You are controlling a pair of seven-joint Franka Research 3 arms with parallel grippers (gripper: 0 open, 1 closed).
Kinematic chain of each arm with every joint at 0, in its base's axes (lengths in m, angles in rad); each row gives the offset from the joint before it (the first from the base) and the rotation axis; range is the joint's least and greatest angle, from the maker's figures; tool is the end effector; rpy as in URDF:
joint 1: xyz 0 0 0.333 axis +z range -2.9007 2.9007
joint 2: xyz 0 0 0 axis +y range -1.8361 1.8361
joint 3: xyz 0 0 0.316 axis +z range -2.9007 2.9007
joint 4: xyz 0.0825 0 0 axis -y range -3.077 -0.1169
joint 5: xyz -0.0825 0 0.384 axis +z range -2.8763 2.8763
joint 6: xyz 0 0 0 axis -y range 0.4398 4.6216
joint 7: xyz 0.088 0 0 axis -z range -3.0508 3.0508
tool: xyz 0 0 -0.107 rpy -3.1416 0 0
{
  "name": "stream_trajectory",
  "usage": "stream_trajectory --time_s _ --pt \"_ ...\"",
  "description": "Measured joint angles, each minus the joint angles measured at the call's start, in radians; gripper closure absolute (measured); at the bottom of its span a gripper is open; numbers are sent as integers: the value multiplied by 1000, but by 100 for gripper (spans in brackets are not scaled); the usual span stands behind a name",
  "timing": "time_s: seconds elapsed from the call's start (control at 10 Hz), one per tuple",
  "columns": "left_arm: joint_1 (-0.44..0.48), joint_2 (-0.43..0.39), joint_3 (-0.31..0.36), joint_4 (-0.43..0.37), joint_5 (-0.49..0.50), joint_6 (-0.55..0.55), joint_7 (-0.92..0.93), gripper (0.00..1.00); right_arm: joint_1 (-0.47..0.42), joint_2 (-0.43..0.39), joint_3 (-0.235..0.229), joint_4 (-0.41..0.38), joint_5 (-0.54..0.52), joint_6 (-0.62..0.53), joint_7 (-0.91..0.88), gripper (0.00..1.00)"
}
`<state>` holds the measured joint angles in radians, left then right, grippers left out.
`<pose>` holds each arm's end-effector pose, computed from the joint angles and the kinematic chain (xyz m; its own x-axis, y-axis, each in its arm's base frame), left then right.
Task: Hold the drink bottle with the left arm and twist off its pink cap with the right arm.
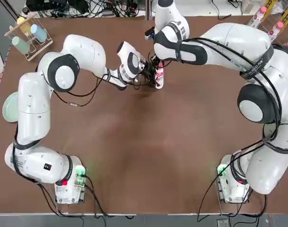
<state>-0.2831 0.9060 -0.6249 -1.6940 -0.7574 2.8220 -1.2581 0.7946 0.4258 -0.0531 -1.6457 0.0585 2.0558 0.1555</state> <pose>0.4921 -0.4837 0.1589 0.1843 0.6745 -0.7149 0.9784 -0.1950 0.0683 0.4882 0.4566 0.3667 0.8454 0.5338 -0.0196 0.5332 -0.8455 -0.0267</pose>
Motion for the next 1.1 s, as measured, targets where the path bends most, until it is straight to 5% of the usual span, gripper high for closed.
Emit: stream_trajectory --time_s 1.1 --pt "0 0 0 0 -1 0 0 37 0 0 -1 0 -1 0 -166 56"
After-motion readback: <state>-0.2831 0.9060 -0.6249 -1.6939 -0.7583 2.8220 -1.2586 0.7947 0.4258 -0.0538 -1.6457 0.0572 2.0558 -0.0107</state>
